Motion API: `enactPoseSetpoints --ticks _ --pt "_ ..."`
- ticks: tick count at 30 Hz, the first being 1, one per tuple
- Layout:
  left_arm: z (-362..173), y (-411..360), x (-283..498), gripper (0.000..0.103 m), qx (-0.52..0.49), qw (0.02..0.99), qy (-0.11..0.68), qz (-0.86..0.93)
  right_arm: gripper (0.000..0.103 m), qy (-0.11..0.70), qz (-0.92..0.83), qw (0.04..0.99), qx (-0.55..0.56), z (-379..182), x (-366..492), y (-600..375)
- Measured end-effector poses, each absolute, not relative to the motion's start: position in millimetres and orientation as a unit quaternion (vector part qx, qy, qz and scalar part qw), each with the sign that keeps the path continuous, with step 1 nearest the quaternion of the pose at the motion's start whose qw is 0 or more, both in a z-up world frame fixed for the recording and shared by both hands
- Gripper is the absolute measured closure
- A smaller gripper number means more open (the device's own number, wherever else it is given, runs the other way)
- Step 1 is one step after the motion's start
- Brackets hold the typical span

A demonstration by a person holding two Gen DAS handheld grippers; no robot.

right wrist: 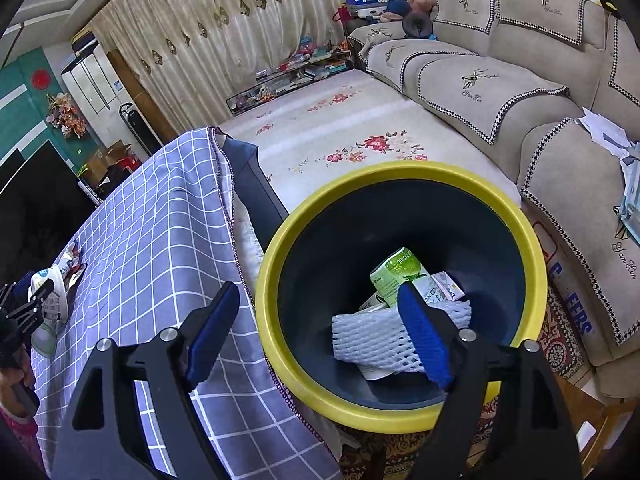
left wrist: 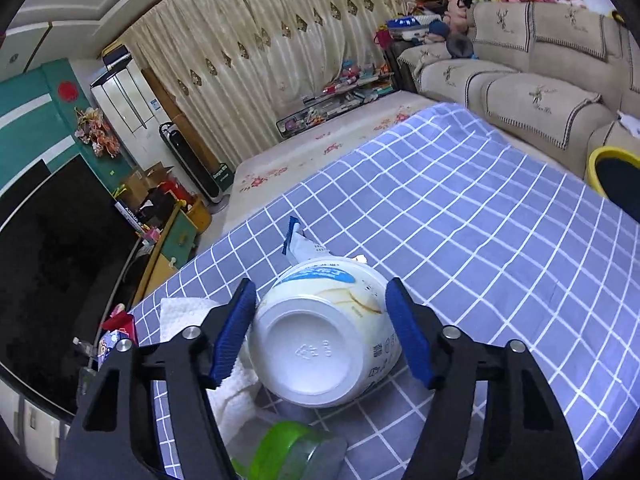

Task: Collect trash
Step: 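Carry the yogurt tub with the left gripper into the bin and release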

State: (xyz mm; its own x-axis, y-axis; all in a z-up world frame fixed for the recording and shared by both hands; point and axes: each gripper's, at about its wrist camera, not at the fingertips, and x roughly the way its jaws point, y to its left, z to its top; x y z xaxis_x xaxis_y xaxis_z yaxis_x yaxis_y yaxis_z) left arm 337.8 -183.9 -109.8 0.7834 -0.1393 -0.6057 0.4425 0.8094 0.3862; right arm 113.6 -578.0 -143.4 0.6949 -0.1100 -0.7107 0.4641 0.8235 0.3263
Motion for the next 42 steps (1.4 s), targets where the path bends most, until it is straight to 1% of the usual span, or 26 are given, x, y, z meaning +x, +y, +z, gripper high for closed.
enactPoseSetpoints --ticks 1,3,5,6,7,8,9,11,12,13,15,18,23,26,30,36,42 --pt "-107.5 -182.6 336.0 0.042 0.26 0.908 0.286 -0.163 0.026 0.355 -0.162 0.886 0.249 -143.4 113.2 -578.3" --pt "-104.4 -181.9 332.4 0.043 0.257 0.908 0.286 -0.167 0.026 0.356 -0.161 0.886 0.249 -143.7 113.4 -578.3" --pt "-106.2 -186.9 329.1 0.042 0.28 0.902 0.281 -0.17 0.026 0.357 -0.161 0.886 0.249 -144.4 114.4 -577.9" --pt "-108.8 -189.6 328.7 0.038 0.292 0.899 0.28 -0.167 0.026 0.358 -0.16 0.886 0.249 -144.6 114.4 -577.8" --pt "-112.6 -191.7 330.2 0.02 0.3 0.894 0.288 -0.165 0.026 0.358 -0.16 0.886 0.248 -144.3 114.2 -577.8" --pt "-115.6 -192.5 331.3 0.012 0.302 0.891 0.295 -0.166 0.026 0.357 -0.16 0.886 0.248 -143.9 113.7 -577.8" --pt "-120.7 -192.6 331.6 0.008 0.309 0.889 0.296 -0.162 0.026 0.357 -0.16 0.886 0.248 -143.6 113.0 -578.0" --pt "-125.2 -192.2 329.5 0.008 0.325 0.888 0.288 -0.15 0.026 0.358 -0.16 0.886 0.248 -144.1 112.7 -578.2" --pt "-124.7 -190.5 328.0 0.013 0.329 0.889 0.284 -0.147 0.026 0.358 -0.16 0.886 0.248 -143.8 112.6 -578.1" --pt "-122.7 -188.0 327.8 0.021 0.328 0.89 0.281 -0.144 0.026 0.359 -0.16 0.885 0.249 -143.7 112.7 -578.3" --pt "-118.1 -183.6 329.8 0.028 0.319 0.892 0.284 -0.146 0.026 0.361 -0.159 0.885 0.248 -143.9 113.3 -578.2" --pt "-113.5 -176.6 332.9 0.028 0.309 0.89 0.295 -0.161 0.026 0.363 -0.158 0.885 0.246 -143.8 113.9 -577.9" --pt "-119.0 -185.1 319.1 0.028 0.353 0.882 0.268 -0.162 0.026 0.364 -0.158 0.884 0.247 -144.1 114.2 -578.9" --pt "-115.4 -185.2 313.1 0.029 0.348 0.883 0.264 -0.172 0.026 0.362 -0.157 0.885 0.246 -143.9 114.0 -579.2" --pt "-99.1 -179.1 304.8 0.029 0.325 0.892 0.258 -0.18 0.026 0.362 -0.154 0.886 0.246 -144.6 115.2 -579.3" --pt "-52.0 -166.5 274.6 0.029 0.265 0.904 0.246 -0.229 0.026 0.356 -0.151 0.888 0.248 -141.8 113.7 -579.0" --pt "-31.3 -174.6 239.3 0.029 0.252 0.894 0.246 -0.276 0.026 0.336 -0.141 0.899 0.242 -123.5 105.1 -576.5"
